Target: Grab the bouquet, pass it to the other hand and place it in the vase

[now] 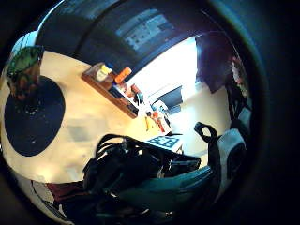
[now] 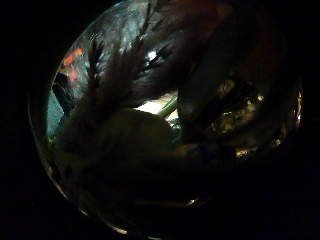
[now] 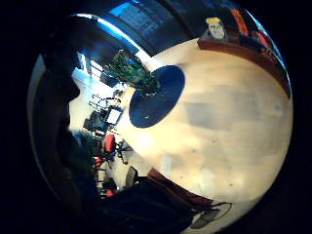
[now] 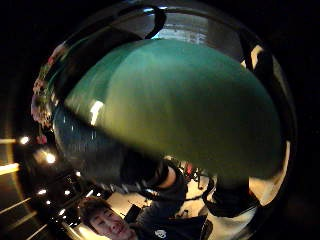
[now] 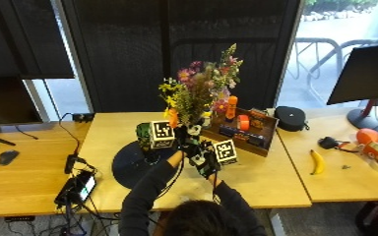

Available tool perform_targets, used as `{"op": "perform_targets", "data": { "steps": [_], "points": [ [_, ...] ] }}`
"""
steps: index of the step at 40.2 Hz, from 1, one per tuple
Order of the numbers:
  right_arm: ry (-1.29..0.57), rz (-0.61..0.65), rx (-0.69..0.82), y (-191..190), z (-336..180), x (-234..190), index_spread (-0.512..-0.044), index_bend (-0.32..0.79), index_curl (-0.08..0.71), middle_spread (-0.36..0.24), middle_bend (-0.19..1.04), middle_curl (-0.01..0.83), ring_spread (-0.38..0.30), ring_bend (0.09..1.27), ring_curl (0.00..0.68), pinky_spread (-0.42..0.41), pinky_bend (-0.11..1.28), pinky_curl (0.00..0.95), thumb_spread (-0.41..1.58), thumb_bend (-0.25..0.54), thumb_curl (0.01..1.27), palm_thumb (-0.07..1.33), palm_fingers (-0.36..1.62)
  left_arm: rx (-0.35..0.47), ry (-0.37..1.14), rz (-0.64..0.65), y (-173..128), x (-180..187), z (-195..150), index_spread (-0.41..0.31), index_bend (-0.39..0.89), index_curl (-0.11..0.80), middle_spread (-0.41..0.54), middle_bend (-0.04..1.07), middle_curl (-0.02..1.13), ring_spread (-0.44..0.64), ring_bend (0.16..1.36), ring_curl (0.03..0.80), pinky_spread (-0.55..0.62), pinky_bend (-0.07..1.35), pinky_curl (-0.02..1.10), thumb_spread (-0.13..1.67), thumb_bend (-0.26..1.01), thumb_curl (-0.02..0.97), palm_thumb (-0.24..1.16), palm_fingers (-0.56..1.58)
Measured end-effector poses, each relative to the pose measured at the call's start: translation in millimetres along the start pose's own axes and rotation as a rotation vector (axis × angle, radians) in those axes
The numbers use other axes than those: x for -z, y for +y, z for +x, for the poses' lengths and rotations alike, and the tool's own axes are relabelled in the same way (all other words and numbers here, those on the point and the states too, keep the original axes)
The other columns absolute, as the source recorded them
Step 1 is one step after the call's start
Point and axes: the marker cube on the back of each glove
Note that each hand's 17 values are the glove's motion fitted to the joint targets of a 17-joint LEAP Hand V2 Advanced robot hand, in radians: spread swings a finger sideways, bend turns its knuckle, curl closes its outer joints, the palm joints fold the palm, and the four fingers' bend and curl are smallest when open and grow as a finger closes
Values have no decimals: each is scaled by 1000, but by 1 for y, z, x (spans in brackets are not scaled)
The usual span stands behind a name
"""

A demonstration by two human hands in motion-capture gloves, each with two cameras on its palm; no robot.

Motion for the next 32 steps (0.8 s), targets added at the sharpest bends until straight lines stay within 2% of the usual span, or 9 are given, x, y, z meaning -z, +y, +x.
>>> {"op": "perform_targets", "data": {
  "steps": [3, 4, 7, 9, 13, 17, 23, 28, 32],
  "points": [
    [-22, -27, 200, -7, -17, 11, -259, 232, 541, -187, 563, 502, -233, 701, 455, -275, 652, 455, 506, -36, 676, 910, 1046, -5, -28, 52, -18, 9, -3, -339, 579, 490, -330, 698, 580, -369, 793, 479, -409, 621, 471, 754, -27, 508, 730, 1472],
    [-9, -27, 206, -8, -18, 15, -266, 201, 529, -192, 528, 489, -237, 680, 449, -272, 647, 450, 520, -32, 675, 914, 1028, -10, -43, 77, -26, 13, -6, -342, 586, 495, -333, 705, 583, -369, 798, 481, -409, 624, 472, 751, -27, 512, 732, 1465],
    [94, -6, 36, -8, -16, 36, -278, 148, 498, -201, 427, 456, -244, 621, 426, -263, 647, 441, 578, -36, 666, 903, 1032, -31, -89, 157, -48, 25, -9, -350, 597, 507, -335, 720, 590, -372, 811, 487, -414, 639, 479, 737, -25, 525, 741, 1447],
    [131, 14, -14, -10, -17, 50, -283, 122, 472, -201, 382, 440, -248, 601, 414, -260, 632, 429, 610, -35, 660, 896, 1055, -36, -115, 200, -58, 34, -7, -354, 604, 514, -335, 725, 591, -373, 818, 489, -416, 646, 483, 728, -28, 534, 744, 1439],
    [98, 37, 68, -19, -18, 69, -290, 115, 440, -190, 327, 424, -239, 549, 395, -244, 580, 409, 685, -32, 645, 881, 1029, -15, -153, 259, -71, 52, 3, -360, 610, 527, -335, 738, 595, -375, 829, 494, -418, 659, 488, 710, -29, 550, 748, 1425],
    [157, 55, -55, -19, -17, 91, -301, 112, 421, -181, 268, 411, -222, 506, 392, -195, 500, 397, 810, -53, 614, 809, 838, -5, -186, 320, -83, 70, 14, -363, 614, 538, -335, 748, 597, -372, 837, 497, -418, 665, 492, 699, -31, 561, 751, 1417],
    [190, 66, -106, -21, -10, 115, -323, 84, 380, -173, 233, 403, -200, 455, 383, -111, 441, 383, 927, -68, 555, 672, 620, -18, -235, 391, -102, 91, 24, -362, 614, 551, -334, 758, 598, -370, 846, 499, -421, 672, 496, 683, -31, 578, 757, 1409],
    [129, 49, 22, -26, -20, 125, -344, 82, 327, -195, 173, 379, -171, 420, 357, -47, 445, 364, 992, -66, 505, 563, 487, -22, -261, 428, -117, 103, 29, -360, 609, 557, -334, 762, 598, -370, 850, 499, -422, 678, 499, 673, -34, 589, 755, 1401],
    [195, 57, -120, -23, -14, 137, -355, 99, 303, -200, 174, 368, -155, 418, 347, -11, 445, 354, 1023, -47, 477, 525, 458, -32, -281, 462, -127, 113, 35, -359, 607, 562, -333, 765, 598, -370, 853, 498, -421, 676, 498, 664, -32, 598, 759, 1399]
  ]
}}
